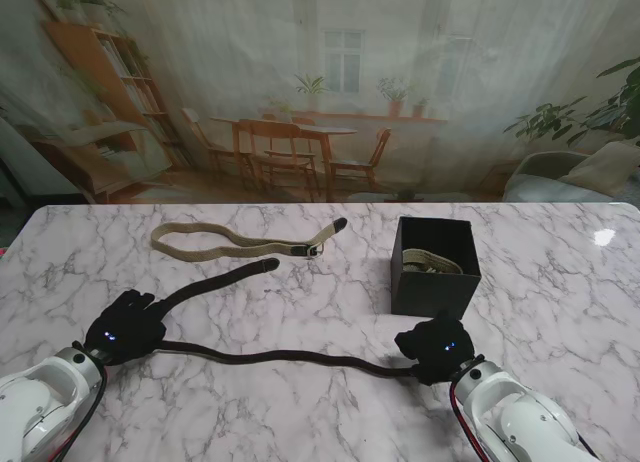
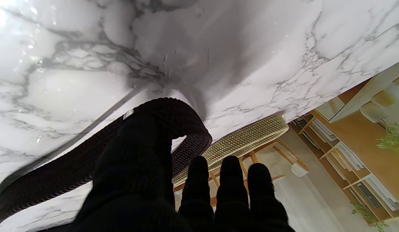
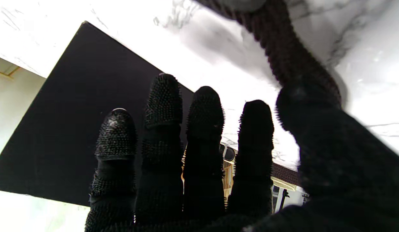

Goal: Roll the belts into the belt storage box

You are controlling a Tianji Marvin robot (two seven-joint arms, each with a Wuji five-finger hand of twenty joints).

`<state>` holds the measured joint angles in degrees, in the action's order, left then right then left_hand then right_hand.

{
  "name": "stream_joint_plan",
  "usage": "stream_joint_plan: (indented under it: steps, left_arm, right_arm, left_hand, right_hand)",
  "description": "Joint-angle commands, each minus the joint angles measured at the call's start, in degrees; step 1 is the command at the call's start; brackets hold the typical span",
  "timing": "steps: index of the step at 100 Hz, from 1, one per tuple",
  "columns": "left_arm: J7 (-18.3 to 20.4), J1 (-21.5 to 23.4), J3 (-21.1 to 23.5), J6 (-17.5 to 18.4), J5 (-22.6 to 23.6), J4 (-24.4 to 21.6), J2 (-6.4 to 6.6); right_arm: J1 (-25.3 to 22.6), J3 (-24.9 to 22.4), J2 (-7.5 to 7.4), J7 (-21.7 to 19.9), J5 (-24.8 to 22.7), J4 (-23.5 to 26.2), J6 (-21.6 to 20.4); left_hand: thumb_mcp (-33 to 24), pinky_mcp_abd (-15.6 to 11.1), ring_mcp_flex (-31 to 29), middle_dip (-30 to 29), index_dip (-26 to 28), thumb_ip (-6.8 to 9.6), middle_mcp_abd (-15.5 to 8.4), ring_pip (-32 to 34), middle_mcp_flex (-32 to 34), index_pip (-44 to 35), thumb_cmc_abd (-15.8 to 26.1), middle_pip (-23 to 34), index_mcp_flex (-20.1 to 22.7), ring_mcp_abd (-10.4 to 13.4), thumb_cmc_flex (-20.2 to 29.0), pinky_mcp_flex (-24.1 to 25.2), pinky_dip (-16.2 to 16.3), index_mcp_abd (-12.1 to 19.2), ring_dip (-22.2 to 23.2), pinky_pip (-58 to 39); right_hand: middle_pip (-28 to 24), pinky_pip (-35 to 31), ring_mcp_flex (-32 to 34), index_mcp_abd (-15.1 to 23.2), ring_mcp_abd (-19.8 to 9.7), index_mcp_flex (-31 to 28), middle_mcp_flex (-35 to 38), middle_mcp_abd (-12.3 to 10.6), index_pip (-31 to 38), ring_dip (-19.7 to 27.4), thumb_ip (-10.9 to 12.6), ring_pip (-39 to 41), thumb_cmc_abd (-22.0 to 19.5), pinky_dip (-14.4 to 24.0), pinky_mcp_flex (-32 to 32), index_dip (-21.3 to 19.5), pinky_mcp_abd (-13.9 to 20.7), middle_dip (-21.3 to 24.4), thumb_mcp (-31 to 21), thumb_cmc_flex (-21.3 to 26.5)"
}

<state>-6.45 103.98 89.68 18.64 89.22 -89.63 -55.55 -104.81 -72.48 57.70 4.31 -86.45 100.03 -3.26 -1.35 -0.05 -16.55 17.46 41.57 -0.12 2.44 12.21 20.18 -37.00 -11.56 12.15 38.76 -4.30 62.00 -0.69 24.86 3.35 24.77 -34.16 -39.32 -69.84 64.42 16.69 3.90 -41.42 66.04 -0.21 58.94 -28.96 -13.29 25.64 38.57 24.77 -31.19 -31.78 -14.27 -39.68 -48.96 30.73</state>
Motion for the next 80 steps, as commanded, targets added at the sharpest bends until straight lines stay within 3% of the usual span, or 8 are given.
stream_joint_plan:
  steps: [1,8,13,25,38,41,61,80]
  left_arm:
    - [0.48,0.08,0.02,0.02,0.22,-0.21,0.25]
    - [0.47,-0.09,-0.07,0.13,0.2,-0.08,0.27]
    - [0.47,-0.2,-0.21,0.12,0.22,0.05,0.29]
    - [0.16,-0.29,-0.47,-0.15,0.08,0.24,0.27]
    - [-0.5,-0.18,-0.23,-0.15,0.14,0.29,0.28]
    - [-0.57,-0.13,-0.13,-0.12,0.08,0.25,0.27]
    - [-0.82,0.2,0.75,-0.11,0.09,-0.58,0.14]
    - [-3.59,0.98,2.65,0.73,-0.56,-3.1,-0.26]
  right_arm:
    - [0.12,0.02,-0.24,-1.51,0.06,-0.49,0.19]
    - [0.03,-0.14,-0.25,-2.29,0.16,-0.37,-0.09]
    - [-0.02,-0.23,-0.2,-2.5,0.71,-0.47,-0.24]
    - [-0.35,-0.79,0.07,-1.21,2.91,-0.51,-0.48]
    - [-1.36,-2.39,0.26,1.59,3.31,0.14,-1.33]
    - [-1.6,-2.76,0.3,2.06,3.37,0.32,-1.54]
    - [-3.61,-5.95,0.5,4.07,2.98,1.6,-2.19]
    - [-7.32,-11.34,0.86,3.54,2.69,4.32,-3.25]
  left_hand:
    - [-0.33,1.56,-0.43,0.88,1.51,-0.32,1.27,-0.6,1.17,-1.66,0.54,-0.86,3.66,-0.84,3.76,0.49,1.18,-1.4,0.89,0.06]
    - [-0.3,1.68,-0.38,0.88,1.35,-0.32,1.33,-0.64,1.24,-1.5,0.59,-0.88,3.64,-0.93,3.72,0.56,1.17,-1.22,0.87,0.16]
    - [-0.22,1.73,-0.24,0.82,1.03,-0.33,1.48,-0.74,1.08,-1.18,0.63,-1.02,3.48,-1.03,3.57,0.56,1.17,-0.97,0.81,0.21]
    - [0.03,2.46,0.04,0.28,-2.56,-0.34,2.1,-1.32,0.86,2.14,1.34,-1.71,2.16,-1.55,3.13,0.76,1.16,-0.38,0.2,0.57]
    - [1.66,4.67,0.3,-1.19,-9.33,-0.28,3.69,-1.84,-0.8,17.69,2.8,-3.42,-6.12,-2.63,-6.41,0.89,1.27,-2.3,-0.76,1.99]
    - [2.06,5.47,0.48,-1.54,-12.69,-0.28,4.13,-2.12,-1.42,21.72,3.2,-4.03,-8.45,-2.95,-9.4,1.07,1.22,-2.99,-0.94,2.77]
    - [2.37,5.93,0.41,-3.19,-20.05,-0.57,5.76,-2.57,-3.78,32.46,2.03,-6.51,-18.45,-4.12,-16.19,1.16,1.44,-5.64,-1.33,4.21]
    - [1.81,6.68,-0.01,-3.38,-20.74,-0.56,6.17,-2.45,-2.81,32.21,4.91,-6.5,-16.92,-4.6,-15.74,0.55,1.54,-6.71,-1.32,4.2]
  right_hand:
    - [-1.71,-0.66,0.58,3.02,-0.82,-1.39,0.45,-1.17,2.33,-1.14,-0.52,2.74,2.58,0.92,-0.03,-0.6,-2.03,-1.33,-3.12,2.57]
    - [-0.07,-0.11,-0.21,2.7,-0.68,-1.13,-0.08,-0.85,1.74,-0.77,-0.91,1.77,1.24,0.75,0.53,0.38,-2.15,-0.27,-2.83,0.45]
    - [2.53,0.41,-1.37,0.58,-0.06,-0.18,-1.18,0.16,-0.51,-0.21,-0.63,0.26,-0.92,0.69,1.2,4.07,-2.19,2.3,-0.48,-2.77]
    - [7.04,1.13,-4.19,-4.35,0.97,-0.44,-3.8,1.58,-9.29,0.94,1.66,-2.22,-6.27,0.68,2.7,6.98,-2.45,6.04,1.54,-7.18]
    - [9.9,2.09,-7.06,-6.08,1.6,-0.63,-6.75,2.68,-15.5,2.34,5.05,-4.26,-10.32,0.5,4.36,4.77,-2.79,8.77,3.8,-9.77]
    - [10.68,2.47,-8.05,-6.61,1.69,-0.43,-7.94,2.99,-17.58,2.97,7.06,-4.95,-11.01,0.4,4.91,2.95,-2.91,9.56,3.85,-10.75]
    - [14.2,4.65,-12.81,-9.02,2.44,3.96,-14.0,4.68,-23.58,5.11,7.59,-7.97,-13.13,-0.27,7.57,2.64,-3.86,12.04,7.35,-13.65]
    - [18.28,9.12,-21.41,-13.86,5.25,11.28,-25.07,7.86,-32.05,8.32,6.97,-12.11,-17.12,-0.92,13.41,5.14,-5.34,15.47,14.52,-20.89]
